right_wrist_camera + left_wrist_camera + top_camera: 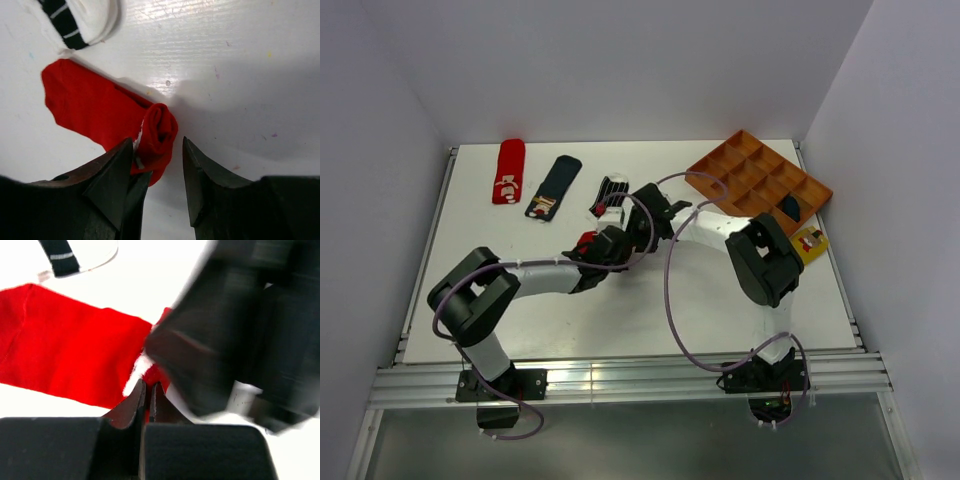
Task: Roll the socks
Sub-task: Roll the sock at the center of the board.
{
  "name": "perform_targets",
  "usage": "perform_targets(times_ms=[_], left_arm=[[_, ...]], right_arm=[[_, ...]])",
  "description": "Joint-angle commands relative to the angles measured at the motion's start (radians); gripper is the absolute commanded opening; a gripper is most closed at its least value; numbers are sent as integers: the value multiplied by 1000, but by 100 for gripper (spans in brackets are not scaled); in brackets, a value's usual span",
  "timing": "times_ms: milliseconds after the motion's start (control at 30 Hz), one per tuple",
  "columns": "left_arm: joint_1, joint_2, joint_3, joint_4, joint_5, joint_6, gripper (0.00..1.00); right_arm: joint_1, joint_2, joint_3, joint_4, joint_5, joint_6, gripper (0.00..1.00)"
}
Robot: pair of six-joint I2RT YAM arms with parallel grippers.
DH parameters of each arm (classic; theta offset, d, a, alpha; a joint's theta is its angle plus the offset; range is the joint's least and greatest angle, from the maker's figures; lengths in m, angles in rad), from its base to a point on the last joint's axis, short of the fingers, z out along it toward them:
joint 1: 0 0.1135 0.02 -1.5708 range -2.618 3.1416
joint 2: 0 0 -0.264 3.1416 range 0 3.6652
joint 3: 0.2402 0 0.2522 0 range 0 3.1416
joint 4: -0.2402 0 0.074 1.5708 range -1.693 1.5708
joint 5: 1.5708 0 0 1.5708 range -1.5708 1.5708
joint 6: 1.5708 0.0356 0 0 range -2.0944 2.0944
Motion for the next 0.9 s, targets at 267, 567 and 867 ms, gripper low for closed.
perform_targets(times_ms=[267, 567, 867], left_arm=[[212, -38, -77, 22, 530, -210, 1], [335, 57, -87, 102, 774, -300, 1], [363, 110, -69, 103, 837, -334, 0]], right_arm=[[-10, -197, -158, 174, 95, 32, 55], [5, -134, -161, 241, 25, 39, 55], [10, -91, -147, 238, 20, 38, 55]])
